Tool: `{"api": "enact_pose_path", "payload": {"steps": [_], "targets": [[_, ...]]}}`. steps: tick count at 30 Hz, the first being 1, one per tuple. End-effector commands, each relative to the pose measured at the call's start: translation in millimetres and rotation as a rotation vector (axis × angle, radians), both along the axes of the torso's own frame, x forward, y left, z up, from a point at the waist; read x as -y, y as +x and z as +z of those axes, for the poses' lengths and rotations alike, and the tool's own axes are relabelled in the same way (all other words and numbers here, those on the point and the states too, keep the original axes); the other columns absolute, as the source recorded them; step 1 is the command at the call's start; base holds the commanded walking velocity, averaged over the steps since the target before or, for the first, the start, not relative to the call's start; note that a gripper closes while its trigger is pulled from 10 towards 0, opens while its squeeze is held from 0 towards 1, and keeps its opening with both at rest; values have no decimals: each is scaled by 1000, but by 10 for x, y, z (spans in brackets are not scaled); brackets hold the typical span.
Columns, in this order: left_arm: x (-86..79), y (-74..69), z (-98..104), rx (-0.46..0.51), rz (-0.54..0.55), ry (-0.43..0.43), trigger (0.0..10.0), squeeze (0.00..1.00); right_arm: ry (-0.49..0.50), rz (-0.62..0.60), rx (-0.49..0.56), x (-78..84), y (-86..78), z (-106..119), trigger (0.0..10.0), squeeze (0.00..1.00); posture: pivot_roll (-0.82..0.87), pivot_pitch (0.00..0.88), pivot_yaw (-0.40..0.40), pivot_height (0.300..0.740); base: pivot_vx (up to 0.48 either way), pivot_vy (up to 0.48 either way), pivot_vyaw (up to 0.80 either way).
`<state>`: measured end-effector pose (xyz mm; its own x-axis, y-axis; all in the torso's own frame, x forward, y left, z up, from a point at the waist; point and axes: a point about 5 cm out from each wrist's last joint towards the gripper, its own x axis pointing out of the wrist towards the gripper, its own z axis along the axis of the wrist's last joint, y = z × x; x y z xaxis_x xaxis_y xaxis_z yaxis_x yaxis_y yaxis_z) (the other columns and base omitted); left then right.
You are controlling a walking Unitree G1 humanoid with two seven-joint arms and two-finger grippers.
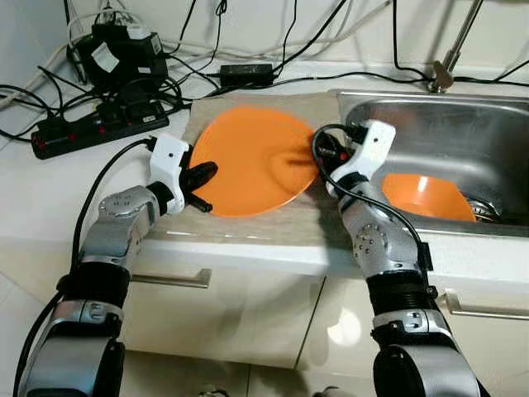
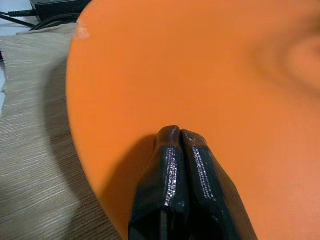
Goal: Kitchen organization
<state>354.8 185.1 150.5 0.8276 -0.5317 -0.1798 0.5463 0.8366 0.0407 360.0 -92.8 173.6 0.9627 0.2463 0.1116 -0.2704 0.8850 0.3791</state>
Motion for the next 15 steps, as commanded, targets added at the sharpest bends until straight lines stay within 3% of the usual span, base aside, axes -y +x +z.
{"api": "enact_pose_path", "payload": {"steps": [1, 8, 15], "targets": [[43, 4, -1, -6, -13, 9, 10000, 0, -57, -4, 42, -41, -10, 64, 0, 0, -34, 0, 27, 715, 0, 0, 0], [44, 3, 10, -3, -15, 8, 10000, 0, -90, -52, 104, 11, -12, 198, 0, 0, -36, 0, 31, 715, 0, 0, 0], [46, 1, 15, 0, -17, 13, 10000, 0, -66, -85, 66, 64, 9, 143, 0, 0, -35, 0, 32, 715, 0, 0, 0]]}}
